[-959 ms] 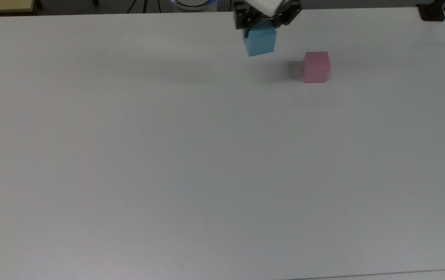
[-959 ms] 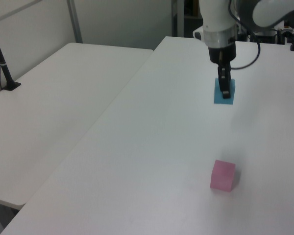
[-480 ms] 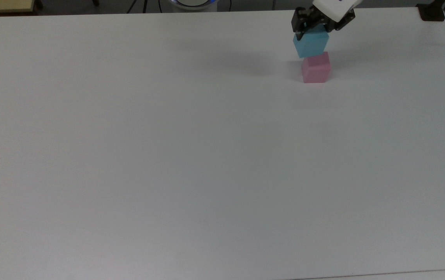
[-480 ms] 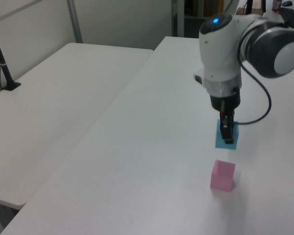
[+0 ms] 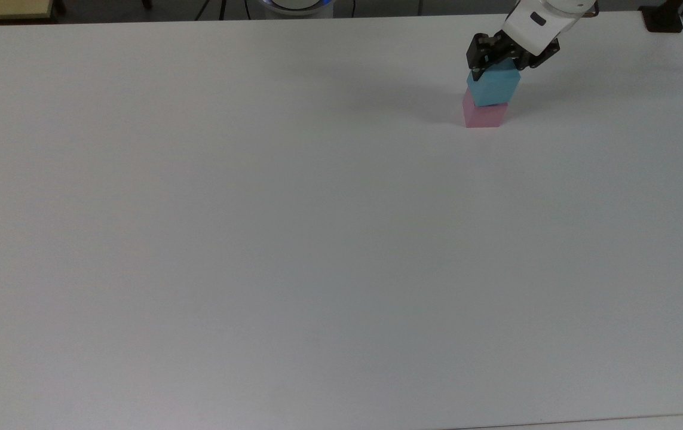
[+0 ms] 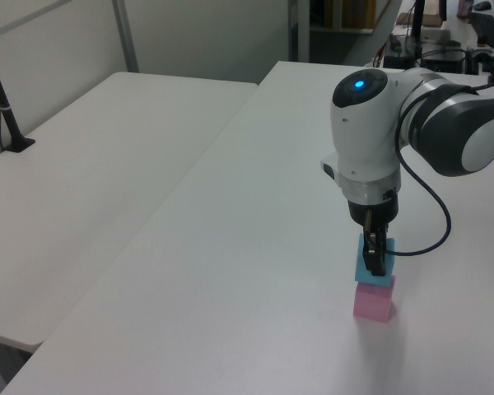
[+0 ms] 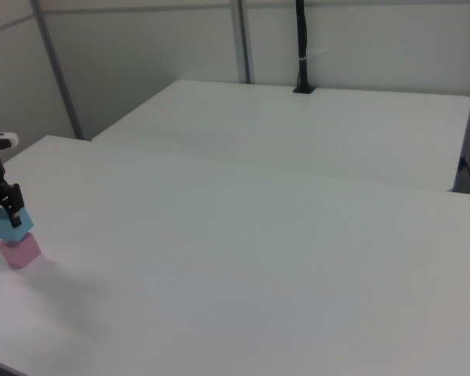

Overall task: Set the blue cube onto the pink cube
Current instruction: 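Lower the light-blue cube onto the top of the pink cube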

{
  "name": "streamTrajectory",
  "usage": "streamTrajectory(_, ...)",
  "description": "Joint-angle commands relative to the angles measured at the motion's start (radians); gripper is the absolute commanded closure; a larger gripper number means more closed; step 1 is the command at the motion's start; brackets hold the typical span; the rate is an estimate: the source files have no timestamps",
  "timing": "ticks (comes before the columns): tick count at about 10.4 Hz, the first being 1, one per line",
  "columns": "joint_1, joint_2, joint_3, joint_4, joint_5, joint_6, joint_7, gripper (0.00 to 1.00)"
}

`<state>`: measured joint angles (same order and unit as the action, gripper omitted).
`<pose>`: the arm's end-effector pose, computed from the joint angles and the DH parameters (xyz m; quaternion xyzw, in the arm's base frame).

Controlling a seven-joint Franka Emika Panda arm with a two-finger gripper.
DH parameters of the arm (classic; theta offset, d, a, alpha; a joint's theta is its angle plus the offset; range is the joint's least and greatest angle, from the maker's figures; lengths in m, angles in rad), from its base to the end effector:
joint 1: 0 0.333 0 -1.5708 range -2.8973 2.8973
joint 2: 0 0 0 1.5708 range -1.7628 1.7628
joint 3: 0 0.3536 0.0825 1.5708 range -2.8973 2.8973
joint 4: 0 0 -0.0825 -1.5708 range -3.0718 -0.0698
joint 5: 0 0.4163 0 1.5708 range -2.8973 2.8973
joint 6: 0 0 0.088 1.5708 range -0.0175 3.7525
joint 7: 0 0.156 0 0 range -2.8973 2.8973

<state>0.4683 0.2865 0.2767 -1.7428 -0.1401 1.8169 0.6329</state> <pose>0.4910 0.4144 0.3738 0.9916 0.0780 -0.0599 0.0842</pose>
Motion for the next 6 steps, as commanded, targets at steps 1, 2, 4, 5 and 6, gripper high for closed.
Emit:
streamTrajectory(1,0.003,0.002,0.022,-0.006,-0.019,0.013,0.024,0.80)
streamTrajectory(2,0.003,0.016,0.022,-0.009,-0.019,0.013,0.022,0.79)
streamTrajectory(4,0.001,0.017,0.022,-0.020,-0.019,0.013,0.014,0.31)
streamTrajectory(5,0.000,0.017,0.022,-0.023,-0.018,0.013,0.019,0.01)
streamTrajectory(6,-0.003,0.017,0.022,-0.027,-0.018,0.013,0.022,0.00)
